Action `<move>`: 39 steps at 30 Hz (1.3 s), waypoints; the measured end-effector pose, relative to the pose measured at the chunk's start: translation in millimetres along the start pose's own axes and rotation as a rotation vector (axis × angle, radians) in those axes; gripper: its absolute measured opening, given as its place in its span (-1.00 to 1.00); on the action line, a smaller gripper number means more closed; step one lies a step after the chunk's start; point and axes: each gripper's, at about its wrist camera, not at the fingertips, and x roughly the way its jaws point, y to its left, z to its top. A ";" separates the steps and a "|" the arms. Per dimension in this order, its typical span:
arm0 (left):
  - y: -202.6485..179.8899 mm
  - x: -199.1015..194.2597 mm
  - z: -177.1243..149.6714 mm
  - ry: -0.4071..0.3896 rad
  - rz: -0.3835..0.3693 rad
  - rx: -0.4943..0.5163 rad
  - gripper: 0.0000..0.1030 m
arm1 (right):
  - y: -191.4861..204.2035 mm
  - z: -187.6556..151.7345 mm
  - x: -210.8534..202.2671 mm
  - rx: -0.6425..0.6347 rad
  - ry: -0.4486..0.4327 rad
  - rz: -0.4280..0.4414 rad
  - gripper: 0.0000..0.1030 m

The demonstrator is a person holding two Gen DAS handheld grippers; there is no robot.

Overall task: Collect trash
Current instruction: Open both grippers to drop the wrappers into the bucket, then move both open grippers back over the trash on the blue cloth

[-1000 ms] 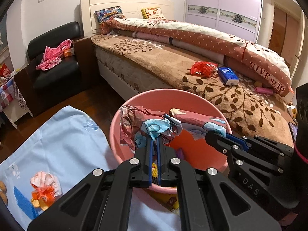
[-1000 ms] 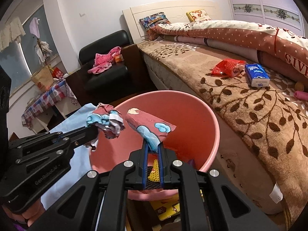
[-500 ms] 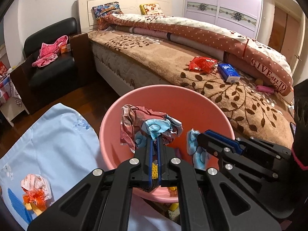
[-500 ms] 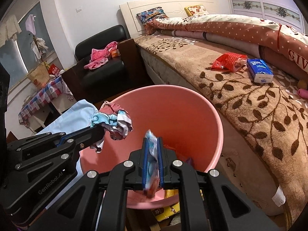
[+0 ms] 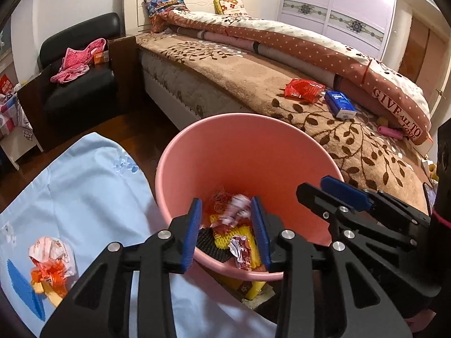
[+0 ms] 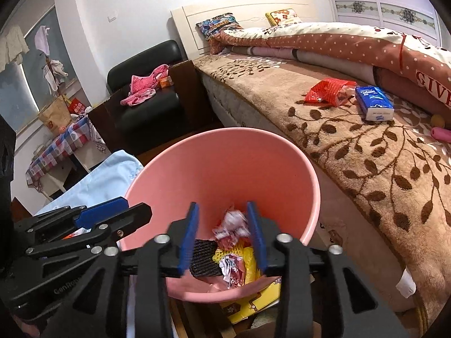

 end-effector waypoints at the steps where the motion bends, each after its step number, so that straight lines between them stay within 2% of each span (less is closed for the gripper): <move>1: 0.6 -0.7 -0.1 0.001 -0.001 -0.002 -0.29 | -0.5 -0.5 -1.0 0.002 -0.002 0.002 -0.16; 20: 14.1 -35.3 -16.2 -0.015 0.006 -0.043 -0.28 | 7.6 -6.7 -27.6 0.004 -0.026 0.031 -0.11; 30: 27.7 -69.0 -30.2 -0.047 0.006 -0.090 -0.28 | 25.2 -12.5 -46.7 -0.015 -0.048 0.050 -0.11; 39: 42.0 -107.2 -43.1 -0.107 0.017 -0.143 -0.28 | 43.4 -16.9 -63.3 -0.037 -0.062 0.070 -0.11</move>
